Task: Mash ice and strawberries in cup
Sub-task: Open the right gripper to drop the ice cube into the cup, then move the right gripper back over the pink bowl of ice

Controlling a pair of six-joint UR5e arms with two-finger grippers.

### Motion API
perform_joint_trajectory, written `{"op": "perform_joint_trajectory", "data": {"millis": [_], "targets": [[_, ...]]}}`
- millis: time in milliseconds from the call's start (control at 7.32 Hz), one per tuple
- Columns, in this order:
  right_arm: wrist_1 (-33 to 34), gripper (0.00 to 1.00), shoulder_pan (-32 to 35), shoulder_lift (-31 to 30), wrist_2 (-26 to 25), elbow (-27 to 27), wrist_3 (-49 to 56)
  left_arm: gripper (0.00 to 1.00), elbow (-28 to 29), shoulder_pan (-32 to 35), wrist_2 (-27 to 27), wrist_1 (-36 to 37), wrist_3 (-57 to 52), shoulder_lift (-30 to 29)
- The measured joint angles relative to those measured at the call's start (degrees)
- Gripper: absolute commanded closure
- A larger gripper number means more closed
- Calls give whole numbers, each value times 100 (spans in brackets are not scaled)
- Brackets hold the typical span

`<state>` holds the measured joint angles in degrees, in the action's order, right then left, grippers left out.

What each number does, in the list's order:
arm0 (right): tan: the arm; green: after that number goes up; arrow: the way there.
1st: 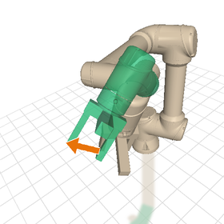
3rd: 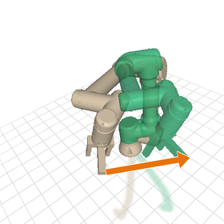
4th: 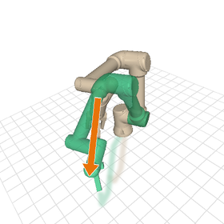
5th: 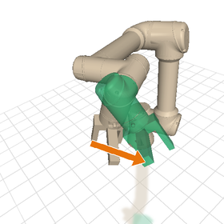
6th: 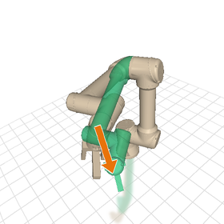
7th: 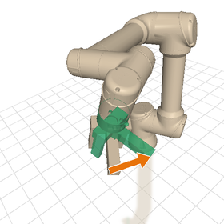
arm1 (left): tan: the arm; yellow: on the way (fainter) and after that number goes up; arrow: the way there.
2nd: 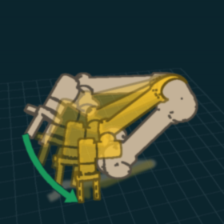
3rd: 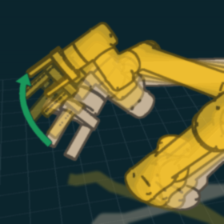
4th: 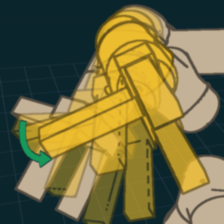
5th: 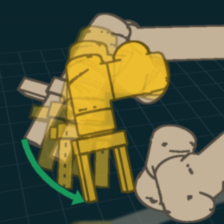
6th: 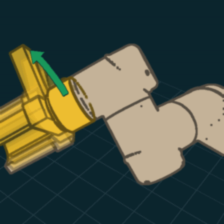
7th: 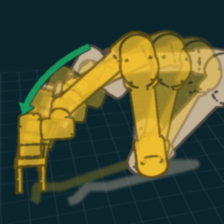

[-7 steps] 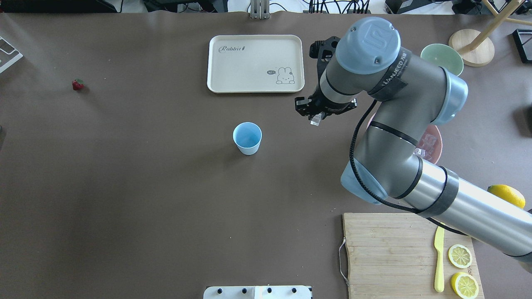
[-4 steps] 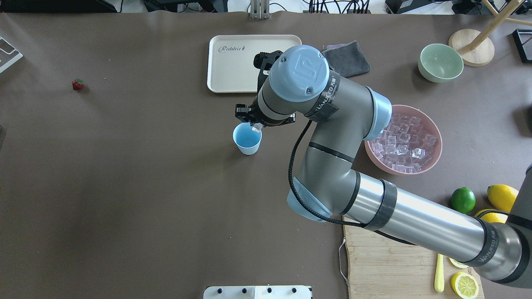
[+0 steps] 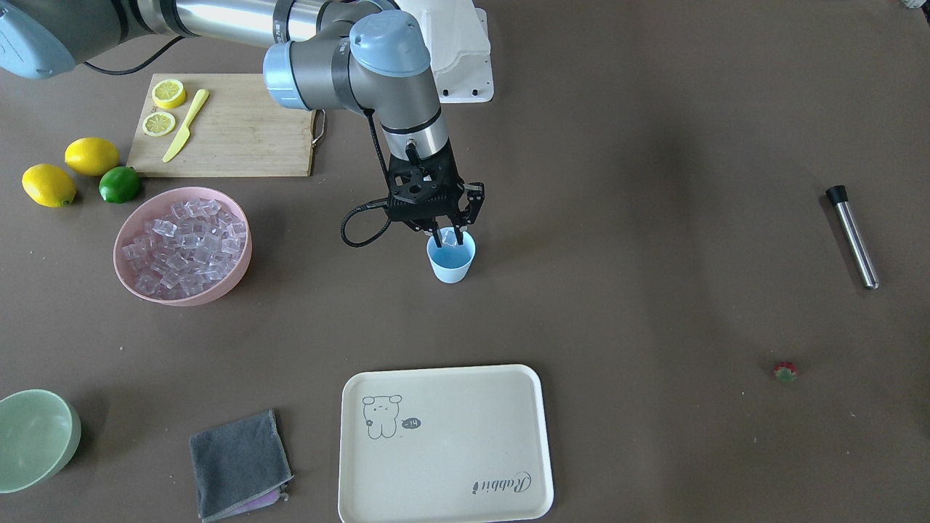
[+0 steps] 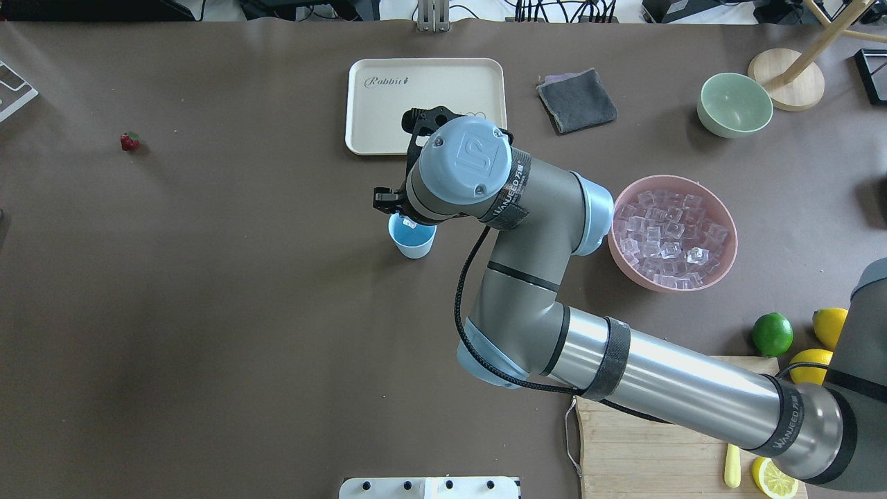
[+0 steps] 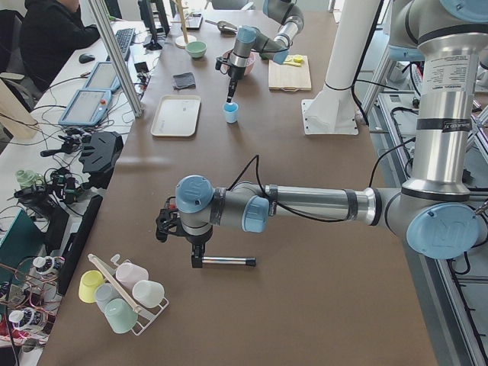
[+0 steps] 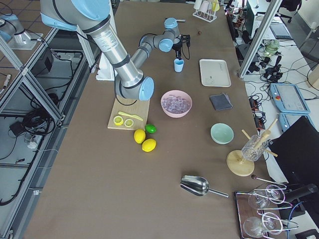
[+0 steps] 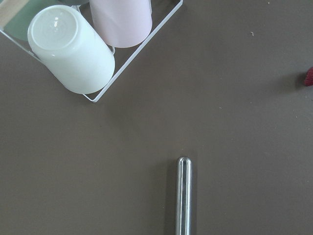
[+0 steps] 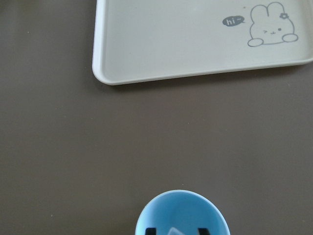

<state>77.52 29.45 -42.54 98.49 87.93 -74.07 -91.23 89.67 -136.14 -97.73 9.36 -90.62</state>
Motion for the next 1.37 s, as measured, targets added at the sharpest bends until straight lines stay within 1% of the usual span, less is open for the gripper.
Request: {"op": "perform_joint_trajectory", "data": {"millis": [137,273,410,547,683,820,957,1230,1367], "targets": [[-3,0,-4,-17,13,5,58,1,2,0,0,-2,-5,3],[-2,0,27,-62,128,53,130,1,-1,1,2,-6,-10,6],[10,0,122,-267,354,259,216,1,0,0,6,-7,-12,8],[27,0,299,-756,615,707,436,1,1,0,6,-8,-15,9],[33,0,562,-1393,884,1187,922,1,-6,0,3,-9,-17,9],[30,0,886,-1979,1130,1475,1585,1,-19,2,1,-9,-15,11],[12,0,1228,-2561,1302,1634,2253,1,-29,4,1,-11,-14,15],[-13,0,1826,-3719,1513,2038,3214,1,-40,3,0,-17,-17,9],[9,0,2047,-4047,1605,2162,3541,1,-57,3,0,-17,-15,5]]}}
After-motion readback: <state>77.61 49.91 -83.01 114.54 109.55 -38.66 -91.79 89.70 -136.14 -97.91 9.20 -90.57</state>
